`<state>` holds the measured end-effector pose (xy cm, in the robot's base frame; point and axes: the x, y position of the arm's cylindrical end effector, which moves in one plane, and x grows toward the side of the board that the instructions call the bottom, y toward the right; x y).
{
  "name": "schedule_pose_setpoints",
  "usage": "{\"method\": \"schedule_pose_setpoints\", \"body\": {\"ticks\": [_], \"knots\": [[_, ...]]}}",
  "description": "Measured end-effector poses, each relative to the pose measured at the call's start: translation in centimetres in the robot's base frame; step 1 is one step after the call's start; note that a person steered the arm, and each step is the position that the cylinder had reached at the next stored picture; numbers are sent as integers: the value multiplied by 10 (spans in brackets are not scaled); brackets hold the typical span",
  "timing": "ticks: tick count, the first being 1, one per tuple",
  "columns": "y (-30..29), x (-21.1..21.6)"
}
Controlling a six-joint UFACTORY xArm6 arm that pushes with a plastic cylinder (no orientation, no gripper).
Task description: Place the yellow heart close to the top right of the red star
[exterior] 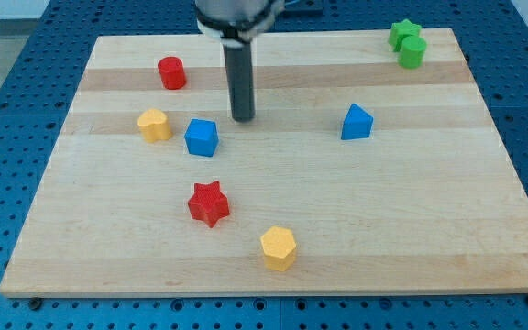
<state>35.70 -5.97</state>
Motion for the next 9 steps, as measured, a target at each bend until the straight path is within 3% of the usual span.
{"method": "schedule_pose_setpoints", "body": {"ticks": [1, 2, 5, 7, 9], "knots": [[-57, -15], [-98, 8], [-141, 27], [-123, 69], [-56, 93]]}}
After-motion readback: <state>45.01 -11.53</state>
